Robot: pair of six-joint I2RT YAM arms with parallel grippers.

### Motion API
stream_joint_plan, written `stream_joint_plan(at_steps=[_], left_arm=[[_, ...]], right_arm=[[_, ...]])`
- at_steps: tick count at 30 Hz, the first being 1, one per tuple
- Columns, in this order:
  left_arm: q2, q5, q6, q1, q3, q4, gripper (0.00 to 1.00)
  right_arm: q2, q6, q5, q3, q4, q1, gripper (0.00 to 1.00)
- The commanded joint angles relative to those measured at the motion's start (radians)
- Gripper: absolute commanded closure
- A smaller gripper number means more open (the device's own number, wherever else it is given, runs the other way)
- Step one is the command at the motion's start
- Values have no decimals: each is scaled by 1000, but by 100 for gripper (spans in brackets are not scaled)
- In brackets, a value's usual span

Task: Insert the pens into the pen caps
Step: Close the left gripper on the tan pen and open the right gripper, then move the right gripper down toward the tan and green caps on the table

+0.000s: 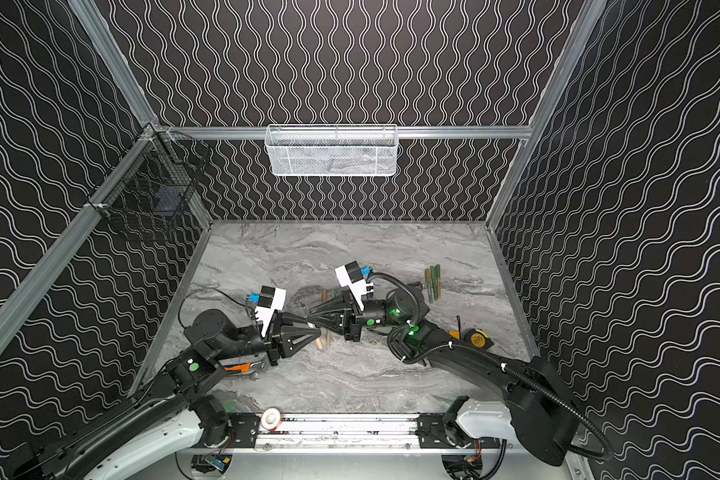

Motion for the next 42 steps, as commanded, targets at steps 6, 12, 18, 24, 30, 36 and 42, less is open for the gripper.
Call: stream_joint_plan(at_steps=[6,12,18,24,30,36,42], left_arm=[[-32,-63,13,2,4,-37,100],[-52,-203,44,1,67,-298,100],[-23,-508,98,5,222,-758,100],[-37,-715,87,14,314,-1033,100],[-71,-703,129,15,351,-1123,100],[-172,-580,161,15,289,-1033,100],[-231,-515,183,15,261,-980,100]], right_arm=[[-9,4,19,-5,18,1,83],[-19,-41,128,9,-144,-11,56],[-6,-141,392,91,-549,-48,37],[122,-202,696,207,-895,-52,36],[371,-247,819,399,-1144,-55,35],[630,-304,968,624,-1342,-54,37],[819,-343,1059,793,-1459,-55,51]])
